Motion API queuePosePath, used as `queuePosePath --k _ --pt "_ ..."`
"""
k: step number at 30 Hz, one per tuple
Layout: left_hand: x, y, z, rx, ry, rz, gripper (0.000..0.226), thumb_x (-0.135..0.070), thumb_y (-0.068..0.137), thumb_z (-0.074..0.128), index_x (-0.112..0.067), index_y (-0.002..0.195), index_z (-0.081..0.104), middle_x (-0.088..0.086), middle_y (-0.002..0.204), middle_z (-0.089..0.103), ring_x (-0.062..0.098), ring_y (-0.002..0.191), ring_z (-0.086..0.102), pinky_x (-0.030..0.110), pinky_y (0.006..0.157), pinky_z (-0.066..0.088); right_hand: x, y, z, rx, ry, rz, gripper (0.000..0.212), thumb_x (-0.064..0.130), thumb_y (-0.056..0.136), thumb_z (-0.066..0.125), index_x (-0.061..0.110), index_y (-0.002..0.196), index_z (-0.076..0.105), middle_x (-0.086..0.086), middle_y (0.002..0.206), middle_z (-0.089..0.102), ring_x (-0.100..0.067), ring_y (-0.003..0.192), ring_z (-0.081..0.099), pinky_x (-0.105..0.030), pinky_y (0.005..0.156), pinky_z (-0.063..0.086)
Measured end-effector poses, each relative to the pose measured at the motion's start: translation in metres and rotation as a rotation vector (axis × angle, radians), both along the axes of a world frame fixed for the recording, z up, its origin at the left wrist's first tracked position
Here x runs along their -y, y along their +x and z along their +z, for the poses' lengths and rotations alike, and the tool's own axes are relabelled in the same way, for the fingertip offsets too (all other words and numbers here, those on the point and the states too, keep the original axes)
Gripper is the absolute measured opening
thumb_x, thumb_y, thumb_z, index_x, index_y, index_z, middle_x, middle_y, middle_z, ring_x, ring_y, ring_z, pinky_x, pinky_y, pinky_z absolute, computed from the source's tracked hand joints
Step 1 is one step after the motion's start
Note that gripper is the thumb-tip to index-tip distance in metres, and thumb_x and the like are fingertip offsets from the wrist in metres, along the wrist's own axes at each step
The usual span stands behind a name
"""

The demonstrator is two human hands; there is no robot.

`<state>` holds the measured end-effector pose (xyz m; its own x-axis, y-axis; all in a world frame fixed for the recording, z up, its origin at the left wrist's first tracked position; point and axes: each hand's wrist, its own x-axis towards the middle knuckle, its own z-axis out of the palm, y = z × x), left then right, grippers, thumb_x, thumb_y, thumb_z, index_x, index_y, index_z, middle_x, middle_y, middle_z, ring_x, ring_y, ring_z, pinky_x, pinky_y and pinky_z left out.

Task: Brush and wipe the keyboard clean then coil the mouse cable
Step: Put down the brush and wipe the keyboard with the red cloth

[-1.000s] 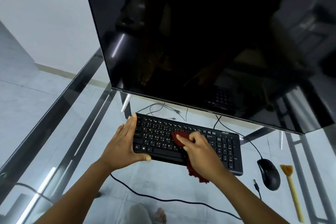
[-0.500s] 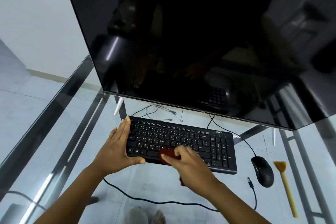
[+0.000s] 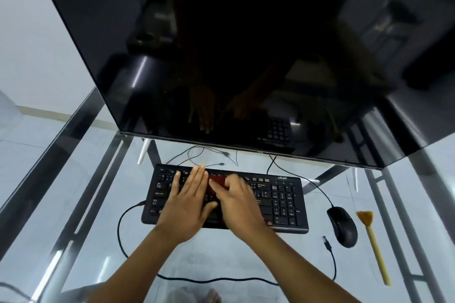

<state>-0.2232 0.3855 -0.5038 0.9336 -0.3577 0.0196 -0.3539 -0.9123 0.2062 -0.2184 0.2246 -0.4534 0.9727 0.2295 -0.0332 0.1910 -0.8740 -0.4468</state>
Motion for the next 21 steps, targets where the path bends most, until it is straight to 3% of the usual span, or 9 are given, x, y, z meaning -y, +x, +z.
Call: queuePosePath --k 2,5,8,11,13,16,18,21 --pt "-0.002 0.0 -0.001 0.016 0.013 -0.006 0.074 -0.059 0.1 0.015 -0.005 0.151 0.026 0.008 0.16 0.017 0.018 0.149 0.008 0.049 0.117 0.005 0.019 0.01 -0.003 -0.016 0.096 -0.202 0.023 0.053 0.097 0.043 0.035 0.104 0.055 0.006 0.101 0.055 -0.019 0.096 0.05 -0.04 0.084 0.045" --pt "-0.002 0.0 -0.002 0.023 0.037 -0.006 0.075 -0.059 0.1 0.015 -0.006 0.151 0.023 0.007 0.161 0.016 0.018 0.15 0.007 0.048 0.117 0.006 0.029 0.02 -0.01 -0.046 0.068 -0.38 0.019 0.036 0.094 0.049 0.033 0.111 0.056 -0.003 0.105 0.057 -0.027 0.096 0.054 -0.05 0.084 0.049" --pt "-0.001 -0.002 -0.003 0.025 0.051 0.002 0.074 -0.057 0.1 0.012 -0.005 0.151 0.022 0.008 0.161 0.016 0.019 0.15 0.008 0.049 0.118 0.009 -0.007 0.013 0.001 -0.063 0.136 -0.222 0.038 0.063 0.091 0.044 0.025 0.088 0.052 0.001 0.092 0.061 -0.02 0.086 0.058 -0.046 0.077 0.05" --pt "-0.004 0.0 -0.005 0.034 0.026 -0.012 0.076 -0.06 0.099 0.014 -0.006 0.151 0.023 0.007 0.161 0.017 0.018 0.149 0.01 0.047 0.118 0.007 0.006 0.009 0.008 0.005 -0.001 -0.095 0.039 0.066 0.092 0.04 0.027 0.089 0.047 0.004 0.092 0.058 -0.017 0.086 0.057 -0.037 0.073 0.046" --pt "-0.004 0.002 -0.006 0.041 0.02 -0.013 0.077 -0.062 0.098 0.017 -0.006 0.152 0.023 0.006 0.16 0.019 0.018 0.149 0.011 0.046 0.119 0.006 0.039 0.018 0.006 0.031 -0.1 -0.185 0.036 0.064 0.093 0.041 0.029 0.092 0.049 0.002 0.093 0.06 -0.02 0.083 0.06 -0.04 0.072 0.05" --pt "-0.001 0.001 -0.005 0.043 0.016 0.0 0.076 -0.06 0.099 0.018 -0.006 0.152 0.022 0.005 0.16 0.018 0.018 0.149 0.011 0.046 0.119 0.004 0.076 0.022 0.006 -0.096 -0.094 -0.369 0.022 0.042 0.1 0.041 0.027 0.113 0.052 0.0 0.099 0.05 -0.026 0.091 0.056 -0.042 0.081 0.051" --pt "0.003 0.001 -0.003 0.037 -0.005 0.011 0.071 -0.055 0.1 0.014 -0.007 0.152 0.022 0.004 0.16 0.017 0.016 0.149 0.008 0.047 0.118 0.001 0.07 0.008 0.011 -0.097 -0.051 -0.289 0.026 0.057 0.095 0.042 0.031 0.096 0.047 0.0 0.093 0.055 -0.028 0.084 0.063 -0.047 0.071 0.056" --pt "0.023 0.004 0.005 0.046 -0.049 -0.056 0.063 -0.044 0.1 0.016 -0.009 0.151 0.026 0.004 0.16 0.021 0.013 0.149 0.005 0.047 0.118 0.001 0.057 -0.016 0.018 -0.092 -0.065 -0.015 0.03 0.062 0.095 0.04 0.033 0.092 0.039 -0.001 0.095 0.055 -0.024 0.076 0.065 -0.035 0.055 0.054"
